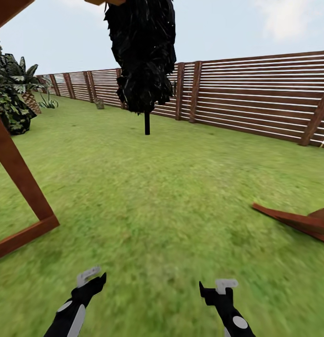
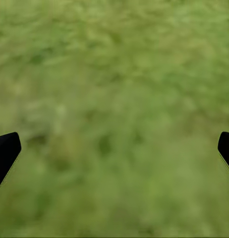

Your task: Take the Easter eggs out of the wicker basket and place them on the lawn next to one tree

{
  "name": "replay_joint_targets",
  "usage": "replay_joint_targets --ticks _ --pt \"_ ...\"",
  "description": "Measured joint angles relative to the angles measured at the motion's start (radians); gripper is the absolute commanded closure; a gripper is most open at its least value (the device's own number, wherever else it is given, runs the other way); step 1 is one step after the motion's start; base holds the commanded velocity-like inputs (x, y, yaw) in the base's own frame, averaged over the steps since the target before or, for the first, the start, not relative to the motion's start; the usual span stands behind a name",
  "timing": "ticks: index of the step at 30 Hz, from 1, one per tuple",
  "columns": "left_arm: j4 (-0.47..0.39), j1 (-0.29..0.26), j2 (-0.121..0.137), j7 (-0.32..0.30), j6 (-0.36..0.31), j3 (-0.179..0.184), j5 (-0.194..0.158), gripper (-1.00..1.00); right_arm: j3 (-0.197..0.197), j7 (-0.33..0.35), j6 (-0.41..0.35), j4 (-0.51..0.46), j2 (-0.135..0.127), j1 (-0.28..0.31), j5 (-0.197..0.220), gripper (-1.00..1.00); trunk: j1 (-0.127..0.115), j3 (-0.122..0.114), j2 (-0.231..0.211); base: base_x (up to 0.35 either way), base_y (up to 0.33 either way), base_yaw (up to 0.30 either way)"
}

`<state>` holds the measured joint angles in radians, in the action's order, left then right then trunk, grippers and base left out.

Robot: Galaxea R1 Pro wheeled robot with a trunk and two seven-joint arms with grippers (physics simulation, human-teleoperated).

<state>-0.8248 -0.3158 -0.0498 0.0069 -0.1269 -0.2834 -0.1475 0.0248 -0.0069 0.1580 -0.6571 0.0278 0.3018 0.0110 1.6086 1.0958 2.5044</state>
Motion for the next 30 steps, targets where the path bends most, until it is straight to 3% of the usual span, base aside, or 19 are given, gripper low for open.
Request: replay_joint_targets --ticks 30 --pt "0.000 0.000 0.000 0.000 0.000 0.000 0.000 -1.00 0.000 0.000 0.000 0.001 0.000 0.000 0.000 -1.00 0.000 0.000 0.000 0.336 0.000 0.000"
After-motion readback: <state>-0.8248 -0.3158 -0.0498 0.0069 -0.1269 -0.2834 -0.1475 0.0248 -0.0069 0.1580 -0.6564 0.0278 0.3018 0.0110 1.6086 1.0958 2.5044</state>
